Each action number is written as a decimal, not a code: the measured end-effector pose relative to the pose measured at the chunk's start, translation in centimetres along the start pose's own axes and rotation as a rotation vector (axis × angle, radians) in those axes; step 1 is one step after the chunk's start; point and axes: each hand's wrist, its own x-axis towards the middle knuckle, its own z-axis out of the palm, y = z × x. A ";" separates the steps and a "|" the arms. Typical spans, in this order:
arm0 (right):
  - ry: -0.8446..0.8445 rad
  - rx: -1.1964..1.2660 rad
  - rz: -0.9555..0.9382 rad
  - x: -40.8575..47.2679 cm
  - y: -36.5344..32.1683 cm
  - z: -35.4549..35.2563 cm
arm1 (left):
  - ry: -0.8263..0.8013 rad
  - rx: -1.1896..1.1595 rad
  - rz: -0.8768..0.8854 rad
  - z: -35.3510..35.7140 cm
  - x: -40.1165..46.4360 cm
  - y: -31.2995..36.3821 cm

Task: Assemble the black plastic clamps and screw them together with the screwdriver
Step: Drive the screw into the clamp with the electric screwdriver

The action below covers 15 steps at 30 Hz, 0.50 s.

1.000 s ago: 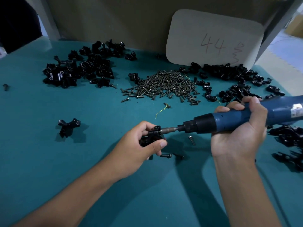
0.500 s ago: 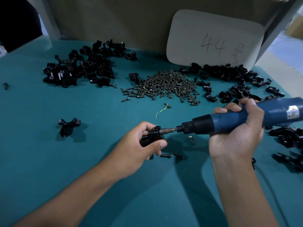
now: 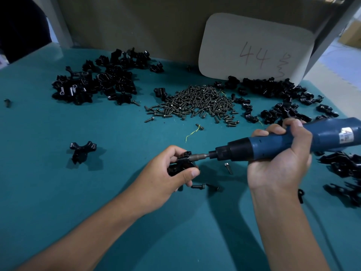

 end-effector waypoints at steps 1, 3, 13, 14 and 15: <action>-0.009 0.003 0.004 0.0 0.0 0.0 | -0.002 -0.004 0.000 -0.1 0.1 -0.1; -0.029 0.001 0.013 0.1 -0.2 0.0 | -0.015 -0.010 -0.004 -0.2 0.1 -0.2; -0.163 0.070 -0.001 1.6 -2.5 -0.5 | -0.098 -0.090 -0.014 -0.7 0.7 -0.3; -0.150 0.083 -0.011 1.8 -2.8 -0.7 | -0.093 -0.137 -0.015 -0.8 0.8 -0.3; -0.132 0.087 -0.015 1.9 -3.0 -0.8 | -0.092 -0.188 -0.018 -0.9 0.8 -0.3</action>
